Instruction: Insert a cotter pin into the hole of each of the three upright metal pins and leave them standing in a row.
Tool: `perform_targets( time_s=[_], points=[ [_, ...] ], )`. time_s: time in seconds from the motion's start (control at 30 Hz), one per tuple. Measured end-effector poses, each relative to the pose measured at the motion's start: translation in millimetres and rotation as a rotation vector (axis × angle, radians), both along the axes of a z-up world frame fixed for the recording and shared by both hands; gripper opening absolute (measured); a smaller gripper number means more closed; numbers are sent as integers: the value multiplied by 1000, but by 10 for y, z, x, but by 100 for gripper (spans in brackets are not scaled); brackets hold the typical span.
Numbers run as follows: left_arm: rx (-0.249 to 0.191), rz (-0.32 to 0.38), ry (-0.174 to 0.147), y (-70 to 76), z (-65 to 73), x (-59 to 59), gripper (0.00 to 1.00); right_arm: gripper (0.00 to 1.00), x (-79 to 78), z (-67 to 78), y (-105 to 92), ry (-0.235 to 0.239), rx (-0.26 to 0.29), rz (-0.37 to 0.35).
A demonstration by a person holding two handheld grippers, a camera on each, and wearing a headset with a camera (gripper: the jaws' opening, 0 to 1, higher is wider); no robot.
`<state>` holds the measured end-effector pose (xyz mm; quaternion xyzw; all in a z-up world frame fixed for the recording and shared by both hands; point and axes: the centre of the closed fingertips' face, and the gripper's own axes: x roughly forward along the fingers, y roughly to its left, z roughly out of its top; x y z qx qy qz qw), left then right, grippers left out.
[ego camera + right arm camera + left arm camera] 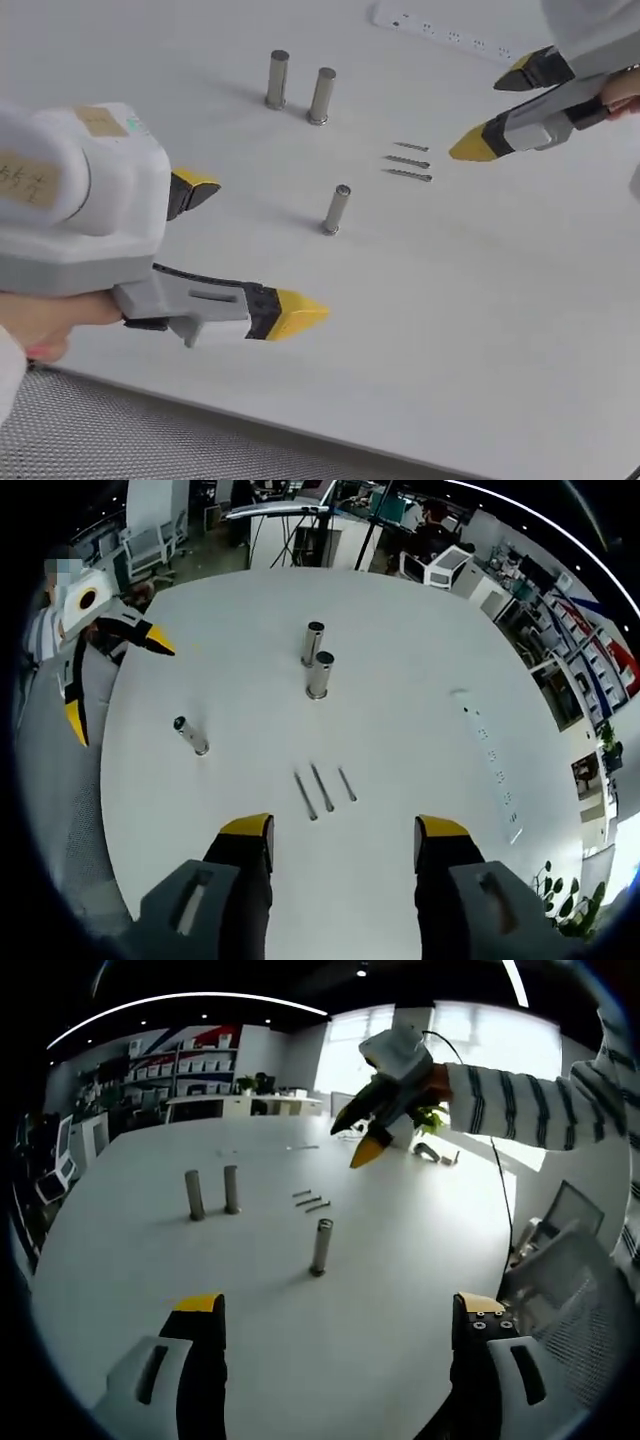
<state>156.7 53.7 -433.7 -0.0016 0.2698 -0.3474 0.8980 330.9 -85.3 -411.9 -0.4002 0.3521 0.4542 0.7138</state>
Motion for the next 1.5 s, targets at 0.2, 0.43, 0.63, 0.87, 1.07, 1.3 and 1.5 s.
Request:
perform_targets(
  time_s=[0.2, 0.43, 0.63, 0.87, 1.07, 1.3, 1.5],
  points=[
    [4, 5, -9, 29, 40, 16, 93, 41, 100, -126, 49, 32, -26, 68],
    [10, 5, -2, 50, 17, 7, 93, 27, 192, -333, 93, 73, -67, 124],
    [26, -1, 8, 81, -8, 0, 92, 20, 194, -500, 79, 93, -142, 185],
    [27, -1, 14, 105, -18, 6, 91, 19, 247, -600, 136, 91, -156, 198],
    [35, -3, 20, 131, -43, 21, 91, 14, 268, -660, 194, 103, -149, 211],
    [8, 10, 24, 122, -3, 34, 89, 10, 251, -745, 234, 127, -160, 232],
    [5, -21, 29, 89, 5, 12, 89, 9, 224, -803, 260, 142, -187, 255]
  ],
)
